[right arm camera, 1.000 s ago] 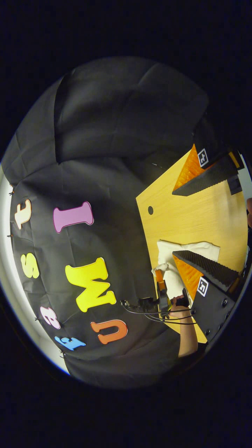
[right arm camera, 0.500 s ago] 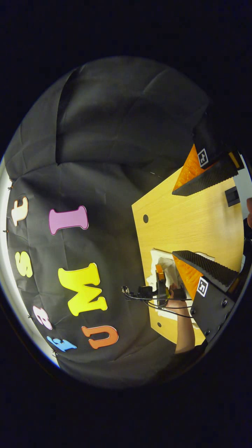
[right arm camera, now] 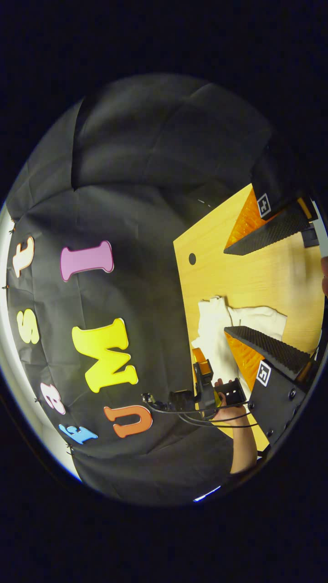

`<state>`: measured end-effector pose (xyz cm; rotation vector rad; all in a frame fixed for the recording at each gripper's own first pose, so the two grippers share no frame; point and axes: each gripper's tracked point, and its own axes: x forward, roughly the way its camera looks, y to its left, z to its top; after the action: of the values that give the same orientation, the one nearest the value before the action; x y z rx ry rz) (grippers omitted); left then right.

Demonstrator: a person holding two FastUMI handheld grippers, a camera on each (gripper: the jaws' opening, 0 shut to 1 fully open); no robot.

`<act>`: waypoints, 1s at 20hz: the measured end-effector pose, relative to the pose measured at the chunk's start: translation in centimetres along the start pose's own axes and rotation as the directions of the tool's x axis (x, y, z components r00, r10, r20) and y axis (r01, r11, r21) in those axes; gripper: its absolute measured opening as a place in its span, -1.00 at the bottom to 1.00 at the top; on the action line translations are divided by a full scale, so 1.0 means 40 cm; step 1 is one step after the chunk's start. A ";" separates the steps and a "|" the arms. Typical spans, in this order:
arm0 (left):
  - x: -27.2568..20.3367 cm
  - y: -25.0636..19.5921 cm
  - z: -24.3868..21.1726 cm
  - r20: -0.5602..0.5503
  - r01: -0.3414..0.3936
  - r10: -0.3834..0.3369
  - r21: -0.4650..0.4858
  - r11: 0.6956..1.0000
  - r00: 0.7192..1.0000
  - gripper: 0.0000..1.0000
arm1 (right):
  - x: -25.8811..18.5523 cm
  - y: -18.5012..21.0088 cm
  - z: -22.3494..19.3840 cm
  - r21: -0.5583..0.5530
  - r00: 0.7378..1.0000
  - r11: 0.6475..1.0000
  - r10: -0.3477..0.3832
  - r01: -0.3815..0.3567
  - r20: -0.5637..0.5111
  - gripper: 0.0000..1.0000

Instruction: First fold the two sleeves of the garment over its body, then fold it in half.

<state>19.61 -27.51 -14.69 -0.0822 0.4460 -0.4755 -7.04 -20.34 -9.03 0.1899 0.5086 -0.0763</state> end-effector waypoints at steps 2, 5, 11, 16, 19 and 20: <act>-0.080 0.035 0.017 0.028 -0.036 0.036 0.001 0.999 0.999 0.96 | 0.023 0.040 -0.020 -0.018 0.999 0.999 0.033 -0.034 -0.017 0.94; -0.202 0.105 -0.013 0.007 -0.128 0.128 0.052 0.990 0.992 0.95 | 0.056 0.092 -0.056 -0.033 0.996 0.996 0.083 -0.084 -0.043 0.94; -0.413 0.200 -0.193 -0.107 -0.224 0.230 0.068 0.972 0.967 0.96 | 0.127 0.132 -0.189 -0.063 0.980 0.991 0.108 -0.120 -0.169 0.94; -0.558 0.272 -0.371 -0.246 -0.298 0.282 -0.029 0.954 0.927 0.96 | 0.156 0.115 -0.304 -0.104 0.955 0.986 0.100 -0.133 -0.281 0.94; -0.652 0.306 -0.487 -0.346 -0.342 0.283 -0.122 0.932 0.895 0.96 | 0.170 0.095 -0.370 -0.119 0.937 0.984 0.088 -0.135 -0.339 0.95; -0.677 0.316 -0.513 -0.367 -0.349 0.276 -0.148 0.926 0.888 0.96 | 0.180 0.094 -0.391 -0.118 0.930 0.984 0.083 -0.133 -0.357 0.95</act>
<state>-5.45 -3.29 -24.74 -0.1300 0.8368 -0.1164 -7.78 -13.73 -25.33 0.0922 0.8569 0.1045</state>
